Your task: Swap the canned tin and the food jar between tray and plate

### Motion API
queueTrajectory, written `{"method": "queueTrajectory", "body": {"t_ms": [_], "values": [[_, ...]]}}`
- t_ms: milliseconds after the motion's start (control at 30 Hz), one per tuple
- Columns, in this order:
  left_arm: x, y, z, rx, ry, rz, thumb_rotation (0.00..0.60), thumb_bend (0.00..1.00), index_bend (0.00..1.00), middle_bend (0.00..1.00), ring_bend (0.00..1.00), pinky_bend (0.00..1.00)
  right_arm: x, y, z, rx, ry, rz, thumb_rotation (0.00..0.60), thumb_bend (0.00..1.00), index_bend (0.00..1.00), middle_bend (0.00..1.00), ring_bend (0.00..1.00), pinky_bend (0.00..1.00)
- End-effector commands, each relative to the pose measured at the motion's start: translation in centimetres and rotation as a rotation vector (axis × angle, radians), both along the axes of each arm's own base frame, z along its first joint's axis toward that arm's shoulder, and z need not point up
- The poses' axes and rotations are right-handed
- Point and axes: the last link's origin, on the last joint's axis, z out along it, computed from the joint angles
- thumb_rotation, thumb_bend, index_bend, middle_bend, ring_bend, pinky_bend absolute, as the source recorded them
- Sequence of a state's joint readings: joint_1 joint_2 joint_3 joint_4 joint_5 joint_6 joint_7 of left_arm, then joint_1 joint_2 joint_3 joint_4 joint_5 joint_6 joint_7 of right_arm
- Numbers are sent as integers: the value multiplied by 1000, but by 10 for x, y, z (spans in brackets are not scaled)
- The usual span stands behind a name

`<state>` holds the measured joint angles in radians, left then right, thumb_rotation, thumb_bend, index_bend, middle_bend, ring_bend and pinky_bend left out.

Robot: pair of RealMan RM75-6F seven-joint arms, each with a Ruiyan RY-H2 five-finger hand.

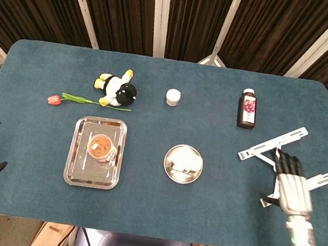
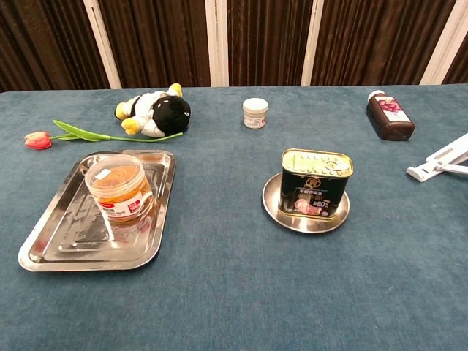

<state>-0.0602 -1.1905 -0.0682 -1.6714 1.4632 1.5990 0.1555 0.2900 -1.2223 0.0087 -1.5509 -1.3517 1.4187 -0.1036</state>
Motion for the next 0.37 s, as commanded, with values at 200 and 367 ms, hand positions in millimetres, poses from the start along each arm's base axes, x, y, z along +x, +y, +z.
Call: {"method": "queueTrajectory", "body": {"t_ms": [200, 367], "values": [[-1, -6, -2, -44, 31, 40, 600, 212, 147, 5, 0, 101, -18, 26, 13, -27, 78, 58, 600, 0, 0, 0, 0, 0], [-1, -2, -4, -64, 22, 16, 600, 212, 147, 5, 0, 96, -18, 28, 15, -30, 59, 48, 600, 0, 0, 0, 0, 0]]}}
